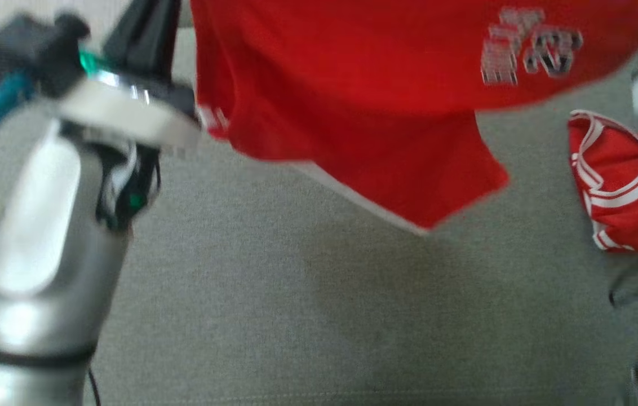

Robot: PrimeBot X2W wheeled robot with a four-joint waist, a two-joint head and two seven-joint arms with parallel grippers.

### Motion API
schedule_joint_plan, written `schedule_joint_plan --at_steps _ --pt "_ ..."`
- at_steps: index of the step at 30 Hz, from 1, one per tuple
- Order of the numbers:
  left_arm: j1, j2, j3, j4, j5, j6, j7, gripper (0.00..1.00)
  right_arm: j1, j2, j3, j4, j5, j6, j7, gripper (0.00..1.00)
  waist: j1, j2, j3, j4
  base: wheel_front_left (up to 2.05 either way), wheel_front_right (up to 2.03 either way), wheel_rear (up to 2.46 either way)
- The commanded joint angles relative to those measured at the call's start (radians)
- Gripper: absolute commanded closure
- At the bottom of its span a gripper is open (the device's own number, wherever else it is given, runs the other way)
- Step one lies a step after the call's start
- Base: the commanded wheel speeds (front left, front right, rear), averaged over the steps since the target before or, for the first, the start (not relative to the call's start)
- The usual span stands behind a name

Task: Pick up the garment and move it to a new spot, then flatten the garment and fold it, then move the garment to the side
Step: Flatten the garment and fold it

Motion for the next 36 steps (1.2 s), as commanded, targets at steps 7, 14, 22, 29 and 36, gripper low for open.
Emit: schedule_joint_plan --at_steps 7,14,22,29,36 --pt "-0.369 -0.036 0.030 0.355 0.043 -0.023 -0.123 1.00 -0.391 0.028 0.104 0.331 0.012 0.007 -0.135 1.00 0.0000 0.0000 0.094 0.009 0.00 0.00 0.00" --pt "-0.539 -0.098 0.047 0.756 0.042 -0.029 -0.190 1.00 -0.604 0.076 0.219 0.739 -0.003 0.007 -0.254 1.00 0.0000 0.0000 0.121 -0.012 0.00 0.00 0.00" --pt "-0.519 -0.152 0.040 1.113 0.002 -0.047 -0.189 1.00 -0.624 0.096 0.398 1.101 0.092 0.007 -0.250 1.00 0.0000 0.0000 0.165 -0.024 0.00 0.00 0.00" --pt "-0.468 -0.171 0.019 1.184 -0.016 -0.061 -0.194 1.00 -0.536 0.096 0.521 1.182 0.203 0.007 -0.345 1.00 0.0000 0.0000 0.210 -0.022 0.00 0.00 0.00" --pt "-0.328 -0.173 0.043 1.074 -0.025 -0.062 -0.198 1.00 -0.364 0.096 0.571 1.210 0.238 0.007 -0.450 1.00 0.0000 0.0000 0.205 -0.032 0.00 0.00 0.00"
